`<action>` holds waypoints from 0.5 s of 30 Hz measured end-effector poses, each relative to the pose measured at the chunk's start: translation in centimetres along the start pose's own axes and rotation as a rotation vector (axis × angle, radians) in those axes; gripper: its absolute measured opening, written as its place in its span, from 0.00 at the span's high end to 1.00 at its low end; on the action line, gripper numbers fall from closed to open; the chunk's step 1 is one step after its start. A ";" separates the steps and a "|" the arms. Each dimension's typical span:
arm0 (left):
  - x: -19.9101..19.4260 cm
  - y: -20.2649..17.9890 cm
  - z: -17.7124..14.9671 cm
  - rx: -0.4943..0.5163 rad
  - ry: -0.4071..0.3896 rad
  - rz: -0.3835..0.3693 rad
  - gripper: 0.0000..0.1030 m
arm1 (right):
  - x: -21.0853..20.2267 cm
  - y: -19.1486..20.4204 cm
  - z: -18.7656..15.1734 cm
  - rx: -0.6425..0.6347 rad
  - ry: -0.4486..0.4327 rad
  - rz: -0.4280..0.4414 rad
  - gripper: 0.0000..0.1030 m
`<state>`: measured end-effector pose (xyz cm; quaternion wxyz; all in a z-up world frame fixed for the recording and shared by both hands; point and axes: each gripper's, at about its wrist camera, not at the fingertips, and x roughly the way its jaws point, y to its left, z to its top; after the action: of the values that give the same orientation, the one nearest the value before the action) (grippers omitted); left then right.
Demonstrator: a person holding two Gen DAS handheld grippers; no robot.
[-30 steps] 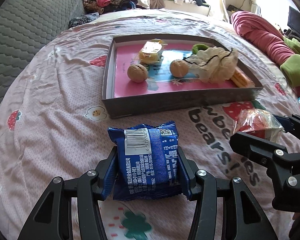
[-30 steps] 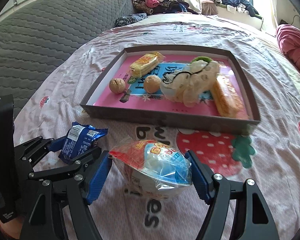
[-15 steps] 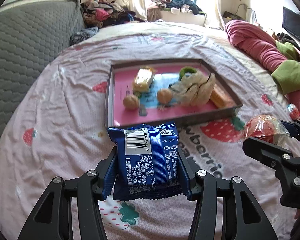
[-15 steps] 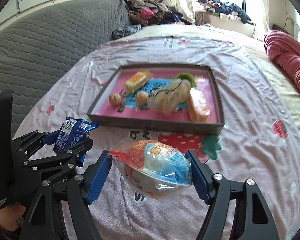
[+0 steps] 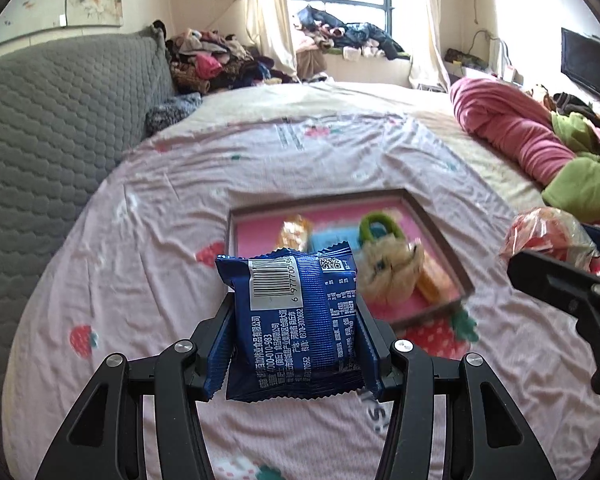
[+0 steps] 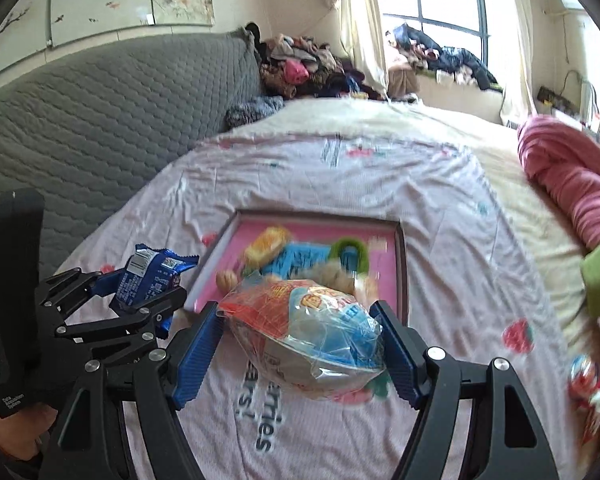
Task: Organize objects
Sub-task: 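Lift the blue packet and egg candy and carry them over the tray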
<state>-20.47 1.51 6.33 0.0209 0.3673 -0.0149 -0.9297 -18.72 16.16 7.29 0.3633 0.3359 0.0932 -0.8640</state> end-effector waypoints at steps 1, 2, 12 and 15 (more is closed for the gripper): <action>0.0 0.0 0.5 0.002 -0.007 0.001 0.47 | -0.1 0.1 0.4 -0.004 -0.009 0.001 0.27; 0.0 0.1 0.9 0.002 -0.014 0.001 0.47 | -0.2 0.1 1.0 -0.007 -0.022 0.000 0.27; 2.9 0.3 3.4 -0.021 -0.030 -0.011 0.47 | 2.5 0.3 3.5 -0.049 -0.064 -0.001 0.27; 4.5 0.5 3.2 -0.035 -0.019 -0.011 0.47 | 3.9 0.2 3.1 -0.046 -0.057 0.003 0.27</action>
<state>-25.91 0.88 5.67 0.0223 0.3581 0.0034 -0.9334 -22.17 12.56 7.09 0.3746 0.3028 0.1018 -0.8704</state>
